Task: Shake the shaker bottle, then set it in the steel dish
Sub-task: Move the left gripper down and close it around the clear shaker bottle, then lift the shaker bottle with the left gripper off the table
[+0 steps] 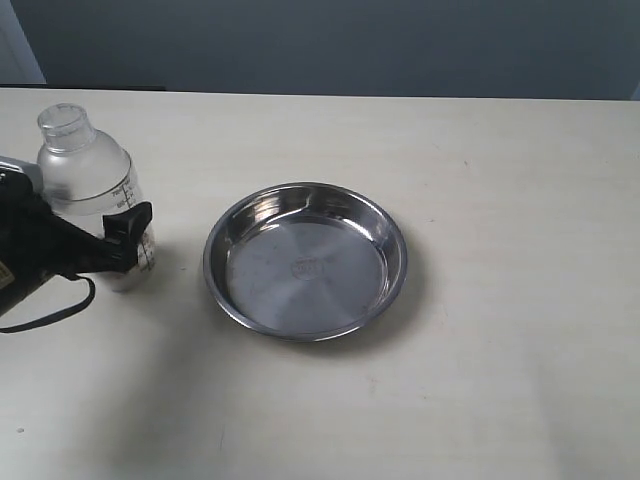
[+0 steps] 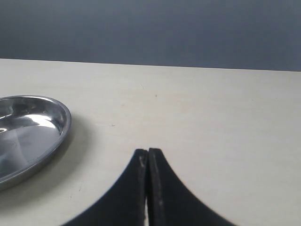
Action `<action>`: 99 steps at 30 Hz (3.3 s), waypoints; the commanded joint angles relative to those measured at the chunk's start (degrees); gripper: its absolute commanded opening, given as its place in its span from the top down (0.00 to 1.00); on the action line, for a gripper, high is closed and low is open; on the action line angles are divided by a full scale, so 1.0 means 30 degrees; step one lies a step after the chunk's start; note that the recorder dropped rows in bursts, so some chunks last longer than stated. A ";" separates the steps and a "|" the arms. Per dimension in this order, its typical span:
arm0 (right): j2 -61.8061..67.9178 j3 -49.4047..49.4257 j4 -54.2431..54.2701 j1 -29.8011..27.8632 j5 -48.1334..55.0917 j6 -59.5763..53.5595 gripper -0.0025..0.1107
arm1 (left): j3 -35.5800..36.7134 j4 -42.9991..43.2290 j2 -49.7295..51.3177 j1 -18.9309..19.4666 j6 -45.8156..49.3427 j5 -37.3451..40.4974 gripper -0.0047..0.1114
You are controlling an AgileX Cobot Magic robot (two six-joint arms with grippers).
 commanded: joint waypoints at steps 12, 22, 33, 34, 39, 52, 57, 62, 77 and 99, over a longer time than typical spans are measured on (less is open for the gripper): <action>-0.0072 0.0022 -0.0005 0.0072 -0.0179 -0.0001 0.98 | 0.0008 -0.0912 0.2699 -0.0051 -0.1518 -0.2167 0.23; -0.0072 0.0022 -0.0005 0.0072 -0.0179 -0.0001 0.98 | -0.1076 -0.0945 0.2812 -0.0051 -0.1471 -0.2167 0.23; -0.0072 0.0022 -0.0005 0.0072 -0.0179 -0.0001 0.98 | -0.0858 -0.1306 0.2776 -0.0051 -0.2111 -0.2167 0.23; -0.0072 0.0022 -0.0005 0.0072 -0.0179 -0.0001 0.98 | -0.0858 -0.1363 0.2776 -0.0051 -0.2111 -0.2167 0.23; -0.0072 0.0022 -0.0005 0.0072 -0.0179 -0.0001 0.98 | -0.0858 -0.1483 0.2776 -0.0051 -0.2111 -0.2167 0.23; -0.0072 0.0022 -0.0005 0.0072 -0.0179 -0.0001 0.98 | -0.0894 -0.0656 0.2776 -0.0051 -0.2019 -0.2167 0.23; -0.0072 0.0022 -0.0005 0.0072 -0.0179 -0.0001 0.98 | -0.0894 -0.0186 0.2335 -0.0051 -0.1928 -0.2167 0.23; -0.0072 0.0022 -0.0005 0.0072 -0.0179 -0.0001 0.98 | -0.0894 -0.0309 0.1655 -0.0051 -0.1288 -0.2167 0.23; -0.0072 0.0022 -0.0005 0.0072 -0.0179 -0.0001 0.98 | -0.1327 0.0096 0.1734 -0.0051 -0.3177 -0.1248 0.34; -0.0072 0.0022 -0.0005 0.0072 -0.0179 -0.0001 0.98 | -0.1849 0.1079 0.1734 -0.0051 -0.2886 0.0162 0.71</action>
